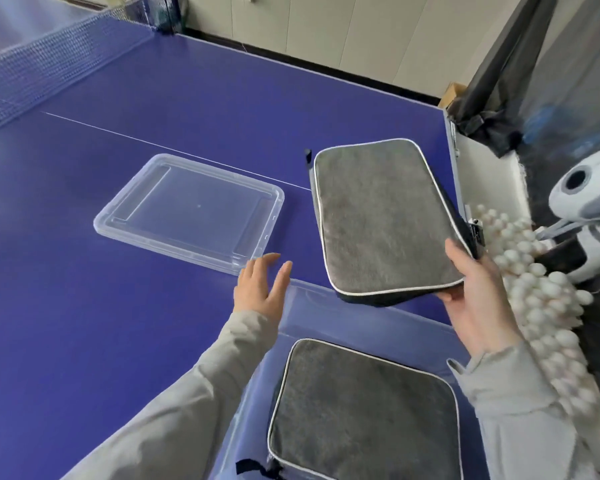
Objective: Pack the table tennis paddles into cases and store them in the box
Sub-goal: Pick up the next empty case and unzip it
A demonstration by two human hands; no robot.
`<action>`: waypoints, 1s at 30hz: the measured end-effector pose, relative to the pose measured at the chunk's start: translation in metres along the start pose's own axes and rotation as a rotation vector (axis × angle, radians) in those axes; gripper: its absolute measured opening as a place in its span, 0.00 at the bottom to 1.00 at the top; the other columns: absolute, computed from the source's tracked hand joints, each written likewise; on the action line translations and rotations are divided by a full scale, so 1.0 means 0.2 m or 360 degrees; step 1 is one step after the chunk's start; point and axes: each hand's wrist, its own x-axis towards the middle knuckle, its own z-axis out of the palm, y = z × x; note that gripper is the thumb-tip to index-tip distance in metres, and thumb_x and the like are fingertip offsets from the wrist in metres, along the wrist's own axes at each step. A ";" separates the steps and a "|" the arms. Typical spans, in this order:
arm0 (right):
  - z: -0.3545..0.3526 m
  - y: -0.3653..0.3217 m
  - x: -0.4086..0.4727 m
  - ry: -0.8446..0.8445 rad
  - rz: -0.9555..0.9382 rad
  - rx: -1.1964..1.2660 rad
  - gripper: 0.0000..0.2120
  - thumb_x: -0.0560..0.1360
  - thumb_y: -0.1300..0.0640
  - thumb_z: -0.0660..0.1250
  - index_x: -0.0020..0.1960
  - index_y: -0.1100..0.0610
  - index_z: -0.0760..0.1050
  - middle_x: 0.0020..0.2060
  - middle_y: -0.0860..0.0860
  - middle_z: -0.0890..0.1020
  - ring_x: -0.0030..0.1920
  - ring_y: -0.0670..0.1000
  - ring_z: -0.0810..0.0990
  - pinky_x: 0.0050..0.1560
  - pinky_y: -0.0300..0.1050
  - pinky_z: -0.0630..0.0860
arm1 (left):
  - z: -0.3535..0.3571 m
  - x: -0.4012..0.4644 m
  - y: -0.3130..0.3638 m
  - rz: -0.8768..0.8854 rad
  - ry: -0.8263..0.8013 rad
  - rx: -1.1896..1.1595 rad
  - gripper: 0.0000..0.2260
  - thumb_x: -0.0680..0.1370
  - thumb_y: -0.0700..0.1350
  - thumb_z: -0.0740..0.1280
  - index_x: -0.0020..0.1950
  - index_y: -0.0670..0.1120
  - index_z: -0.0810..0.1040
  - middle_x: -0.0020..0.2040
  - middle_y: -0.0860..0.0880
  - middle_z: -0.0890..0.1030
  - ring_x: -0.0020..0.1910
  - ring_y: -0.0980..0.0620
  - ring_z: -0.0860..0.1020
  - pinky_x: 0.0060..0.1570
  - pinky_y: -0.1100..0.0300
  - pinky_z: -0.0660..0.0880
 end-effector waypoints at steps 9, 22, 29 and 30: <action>0.52 0.32 -1.01 -0.0606 -0.0125 -0.0487 0.20 0.71 0.44 0.67 0.62 0.41 0.70 0.44 0.42 0.79 0.44 0.44 0.78 0.50 0.45 0.71 | -0.94 -0.31 -0.15 -0.0043 -0.0018 -0.1458 0.23 0.74 0.56 0.66 0.69 0.62 0.66 0.60 0.58 0.79 0.52 0.58 0.81 0.44 0.62 0.79; 1.76 0.66 -1.65 -0.0917 -0.0703 -0.1033 0.15 0.75 0.54 0.66 0.60 0.42 0.74 0.48 0.45 0.75 0.48 0.44 0.75 0.50 0.33 0.72 | -2.15 -0.88 -0.88 0.0103 0.0561 -0.0181 0.35 0.72 0.45 0.71 0.65 0.76 0.58 0.59 0.72 0.73 0.53 0.77 0.72 0.48 0.83 0.67; 2.32 0.46 -1.64 -0.1250 -0.0998 -0.1225 0.08 0.76 0.57 0.66 0.54 0.55 0.80 0.42 0.49 0.71 0.40 0.41 0.71 0.44 0.29 0.68 | -2.37 -0.80 -0.91 0.0236 0.0386 0.0447 0.37 0.72 0.52 0.71 0.65 0.79 0.50 0.58 0.72 0.70 0.57 0.59 0.76 0.49 0.68 0.70; 2.37 0.45 -1.61 -0.1315 -0.1000 -0.1299 0.05 0.75 0.56 0.67 0.49 0.54 0.80 0.41 0.48 0.70 0.38 0.41 0.70 0.42 0.28 0.66 | -2.39 -0.77 -0.92 0.0273 0.0354 0.0504 0.36 0.72 0.53 0.70 0.65 0.78 0.49 0.59 0.72 0.70 0.57 0.60 0.75 0.49 0.68 0.70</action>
